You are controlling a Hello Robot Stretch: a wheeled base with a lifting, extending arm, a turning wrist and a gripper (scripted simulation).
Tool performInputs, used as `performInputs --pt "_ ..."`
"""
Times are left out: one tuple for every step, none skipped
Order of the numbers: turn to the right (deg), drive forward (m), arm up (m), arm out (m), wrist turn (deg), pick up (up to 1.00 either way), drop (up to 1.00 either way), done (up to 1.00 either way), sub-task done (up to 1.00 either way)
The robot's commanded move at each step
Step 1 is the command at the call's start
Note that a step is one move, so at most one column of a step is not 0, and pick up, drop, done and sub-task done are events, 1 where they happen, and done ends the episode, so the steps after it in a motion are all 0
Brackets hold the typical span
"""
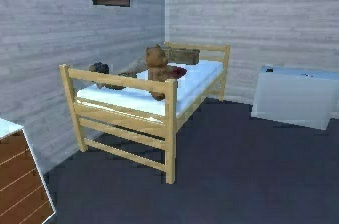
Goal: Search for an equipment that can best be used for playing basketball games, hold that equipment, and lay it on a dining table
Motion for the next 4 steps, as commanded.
performInputs --pt "0.0 0.00 0.00 0.00 45.0 0.00 0.00 0.00 0.00" --pt "0.0 0.00 0.00 0.00 45.0 0.00 0.00 0.00 0.00" --pt "0.0 0.00 0.00 0.00 45.0 0.00 0.00 0.00 0.00" --pt "0.0 0.00 0.00 0.00 9.0 0.00 0.00 0.00 0.00"
